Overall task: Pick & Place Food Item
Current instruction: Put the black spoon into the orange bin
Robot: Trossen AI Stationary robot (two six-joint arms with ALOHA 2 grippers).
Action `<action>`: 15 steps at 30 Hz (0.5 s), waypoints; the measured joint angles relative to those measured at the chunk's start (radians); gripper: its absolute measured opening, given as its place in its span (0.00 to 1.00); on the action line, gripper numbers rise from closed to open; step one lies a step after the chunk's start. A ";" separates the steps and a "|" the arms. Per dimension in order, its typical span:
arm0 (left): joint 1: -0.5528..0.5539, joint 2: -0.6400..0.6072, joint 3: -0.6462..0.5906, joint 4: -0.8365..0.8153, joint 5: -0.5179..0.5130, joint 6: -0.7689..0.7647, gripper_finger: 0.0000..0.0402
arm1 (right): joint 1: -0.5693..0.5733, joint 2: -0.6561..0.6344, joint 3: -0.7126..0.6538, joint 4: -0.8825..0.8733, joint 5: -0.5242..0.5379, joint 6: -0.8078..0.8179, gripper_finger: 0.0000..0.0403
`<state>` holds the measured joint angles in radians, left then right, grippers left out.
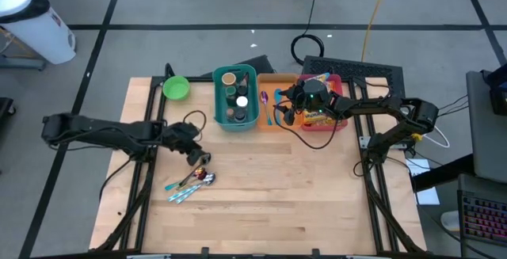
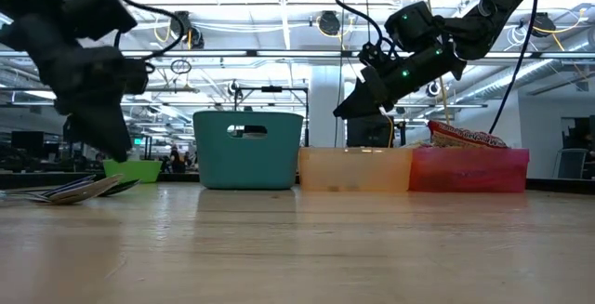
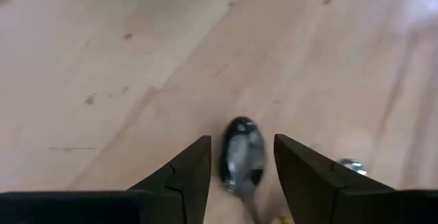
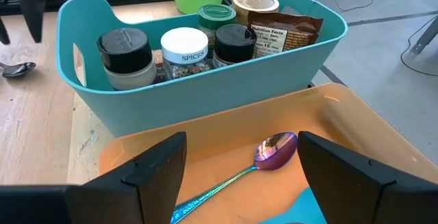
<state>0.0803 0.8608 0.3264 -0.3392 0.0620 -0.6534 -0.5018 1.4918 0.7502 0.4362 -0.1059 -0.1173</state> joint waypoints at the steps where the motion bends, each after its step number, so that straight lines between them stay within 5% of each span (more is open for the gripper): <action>1: -0.004 0.012 0.000 0.001 -0.013 0.004 0.41 | 0.000 0.000 0.000 0.000 0.000 0.000 0.67; 15: -0.018 0.225 0.000 0.151 -0.055 0.156 0.41 | 0.000 0.000 0.000 0.000 0.000 0.000 0.67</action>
<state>0.0620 1.0856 0.3264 -0.1881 0.0072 -0.4969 -0.5022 1.4920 0.7502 0.4364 -0.1059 -0.1169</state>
